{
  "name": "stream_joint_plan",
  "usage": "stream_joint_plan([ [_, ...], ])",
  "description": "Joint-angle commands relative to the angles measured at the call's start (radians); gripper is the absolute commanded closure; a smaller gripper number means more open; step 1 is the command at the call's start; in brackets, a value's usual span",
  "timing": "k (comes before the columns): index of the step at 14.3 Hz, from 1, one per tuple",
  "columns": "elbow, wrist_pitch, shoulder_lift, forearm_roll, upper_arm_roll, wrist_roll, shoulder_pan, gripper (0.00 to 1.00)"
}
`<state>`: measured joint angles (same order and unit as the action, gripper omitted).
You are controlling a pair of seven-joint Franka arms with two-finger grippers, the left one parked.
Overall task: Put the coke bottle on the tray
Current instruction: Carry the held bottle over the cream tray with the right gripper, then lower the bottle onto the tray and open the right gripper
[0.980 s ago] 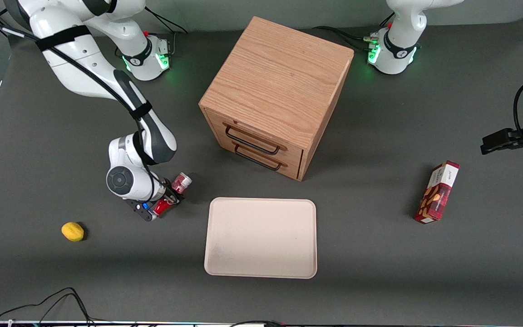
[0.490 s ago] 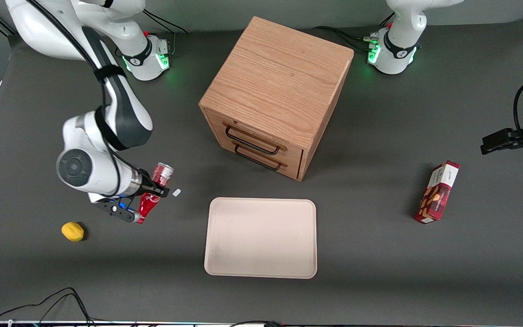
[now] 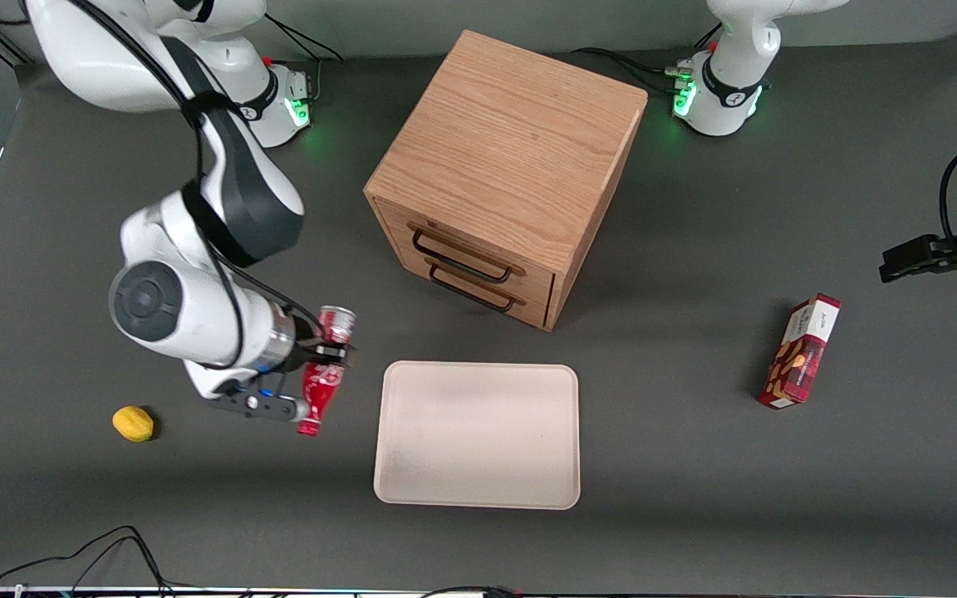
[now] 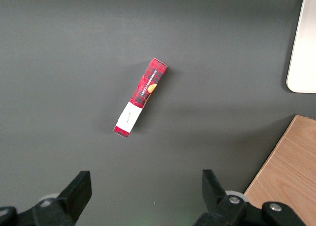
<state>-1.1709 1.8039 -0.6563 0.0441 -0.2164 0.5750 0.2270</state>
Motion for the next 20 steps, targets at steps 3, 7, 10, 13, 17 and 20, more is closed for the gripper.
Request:
stream_joint_plan([
  [3,0.126,0.191,-0.255,-0.007,-0.011,-0.035,0.021,1.00],
  [7,0.116,0.319,-0.339,-0.013,-0.001,-0.032,0.025,1.00],
  [10,0.083,0.376,-0.358,-0.062,-0.001,-0.029,0.028,1.00],
  [13,0.074,0.400,-0.367,-0.066,-0.001,-0.026,0.028,0.01],
  [17,0.074,0.400,-0.365,-0.069,0.000,-0.024,0.029,0.00],
  [20,0.071,0.400,-0.367,-0.108,-0.001,-0.021,0.029,0.00],
])
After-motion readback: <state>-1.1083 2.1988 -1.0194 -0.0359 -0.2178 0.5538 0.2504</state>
